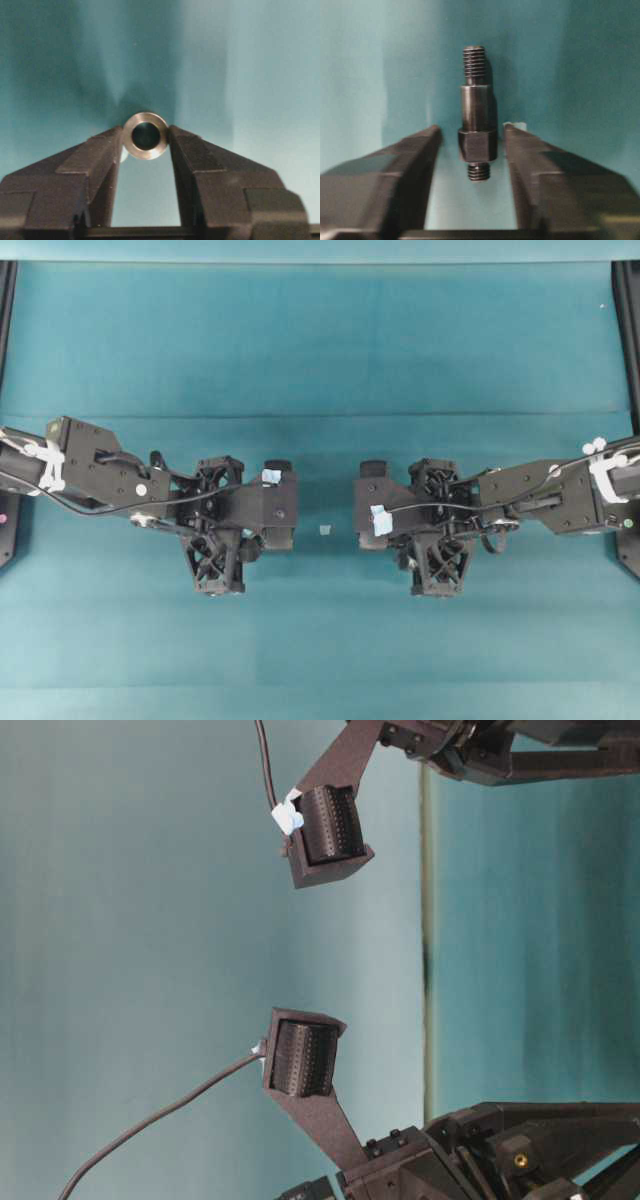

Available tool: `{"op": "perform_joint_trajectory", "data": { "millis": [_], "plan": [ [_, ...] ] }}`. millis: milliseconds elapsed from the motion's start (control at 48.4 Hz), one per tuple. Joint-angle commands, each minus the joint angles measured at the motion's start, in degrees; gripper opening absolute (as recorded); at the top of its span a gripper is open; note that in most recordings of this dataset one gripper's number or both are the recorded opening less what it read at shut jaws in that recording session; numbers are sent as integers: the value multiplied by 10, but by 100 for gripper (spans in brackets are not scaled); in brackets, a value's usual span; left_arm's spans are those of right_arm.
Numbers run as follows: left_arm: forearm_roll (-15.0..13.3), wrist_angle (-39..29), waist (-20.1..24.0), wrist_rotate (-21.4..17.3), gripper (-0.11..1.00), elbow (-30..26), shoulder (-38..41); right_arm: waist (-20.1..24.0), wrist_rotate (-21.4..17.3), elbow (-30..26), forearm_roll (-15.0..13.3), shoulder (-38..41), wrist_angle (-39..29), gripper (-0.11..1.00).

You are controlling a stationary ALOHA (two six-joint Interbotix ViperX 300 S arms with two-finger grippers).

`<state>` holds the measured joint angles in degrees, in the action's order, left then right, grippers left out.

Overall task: Insert the washer onto the shaft with both hands.
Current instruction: 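Close left gripper on the silver washer, right gripper on the shaft's hex collar, then lift both grippers, raising the washer and the shaft off the table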

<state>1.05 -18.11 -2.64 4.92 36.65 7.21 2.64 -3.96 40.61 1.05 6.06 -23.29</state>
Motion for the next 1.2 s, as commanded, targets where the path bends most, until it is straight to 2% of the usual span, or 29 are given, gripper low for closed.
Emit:
{"op": "perform_joint_trajectory", "data": {
  "millis": [0, 145, 1178],
  "plan": [
    [2, 1, -3, -3, 37, -3, -4, -4, 1, 3, -1, 7, -6, 6],
    [2, 4, -3, -4, 37, -3, -4, -4, 1, 3, -1, 7, -12, 0],
    [2, 7, -2, -7, 37, -3, -4, -4, 3, -1, -1, 9, -13, 0]
  ]
}}
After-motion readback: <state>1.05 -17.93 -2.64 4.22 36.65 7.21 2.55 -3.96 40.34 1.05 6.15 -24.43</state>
